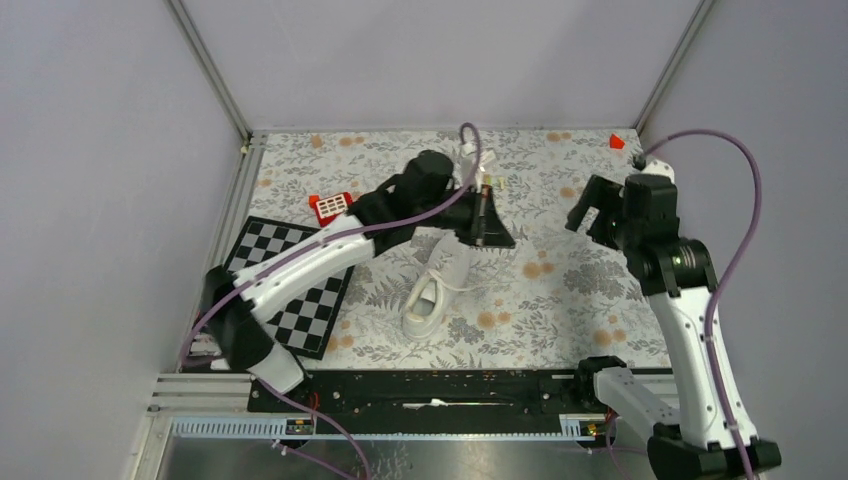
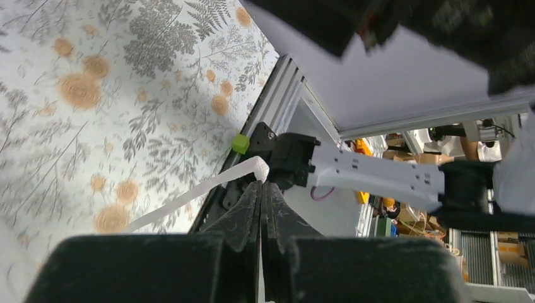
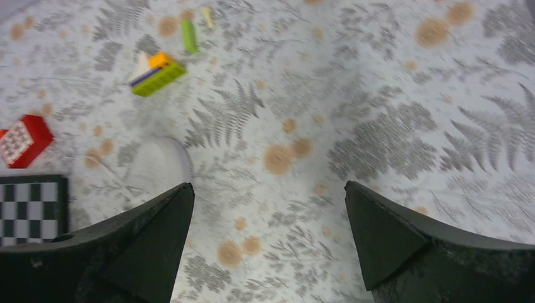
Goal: Tie the shoes
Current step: Tie the shoelace on the shoe.
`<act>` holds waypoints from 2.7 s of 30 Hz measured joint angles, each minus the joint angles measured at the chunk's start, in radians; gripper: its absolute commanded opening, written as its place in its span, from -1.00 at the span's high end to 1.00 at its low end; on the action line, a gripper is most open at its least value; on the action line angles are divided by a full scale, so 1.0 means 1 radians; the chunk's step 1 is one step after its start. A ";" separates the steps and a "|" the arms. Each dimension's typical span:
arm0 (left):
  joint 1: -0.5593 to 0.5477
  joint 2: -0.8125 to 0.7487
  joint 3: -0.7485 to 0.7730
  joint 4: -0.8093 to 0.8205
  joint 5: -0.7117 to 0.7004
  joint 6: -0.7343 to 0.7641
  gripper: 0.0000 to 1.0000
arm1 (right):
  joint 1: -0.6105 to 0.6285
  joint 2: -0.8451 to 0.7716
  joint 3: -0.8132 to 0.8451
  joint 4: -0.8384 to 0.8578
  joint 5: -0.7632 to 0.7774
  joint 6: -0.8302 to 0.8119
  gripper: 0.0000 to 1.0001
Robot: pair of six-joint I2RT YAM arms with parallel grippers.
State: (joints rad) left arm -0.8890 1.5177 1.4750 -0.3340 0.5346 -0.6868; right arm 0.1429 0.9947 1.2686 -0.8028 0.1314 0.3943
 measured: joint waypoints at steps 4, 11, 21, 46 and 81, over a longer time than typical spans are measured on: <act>-0.043 0.203 0.150 -0.008 -0.022 -0.001 -0.44 | -0.015 -0.139 -0.113 -0.073 0.078 -0.017 -0.96; -0.063 0.454 0.451 -0.268 -0.114 0.097 -0.98 | -0.019 -0.236 -0.192 -0.161 0.114 -0.024 -0.95; 0.148 0.034 0.205 -0.393 -0.277 0.101 -0.45 | -0.019 -0.300 -0.346 -0.049 -0.137 0.137 -0.63; 0.183 -0.022 -0.553 -0.240 -0.305 -0.079 -0.06 | 0.386 -0.301 -0.807 0.441 -0.193 0.806 -0.51; 0.339 -0.002 -0.813 0.283 -0.240 -0.934 -0.28 | 0.386 -0.293 -0.822 0.388 -0.098 0.935 -0.31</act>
State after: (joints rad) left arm -0.5503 1.5158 0.6621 -0.0505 0.2951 -1.6211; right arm 0.5285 0.7021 0.4461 -0.4145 0.0334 1.3289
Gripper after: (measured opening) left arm 0.659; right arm 0.661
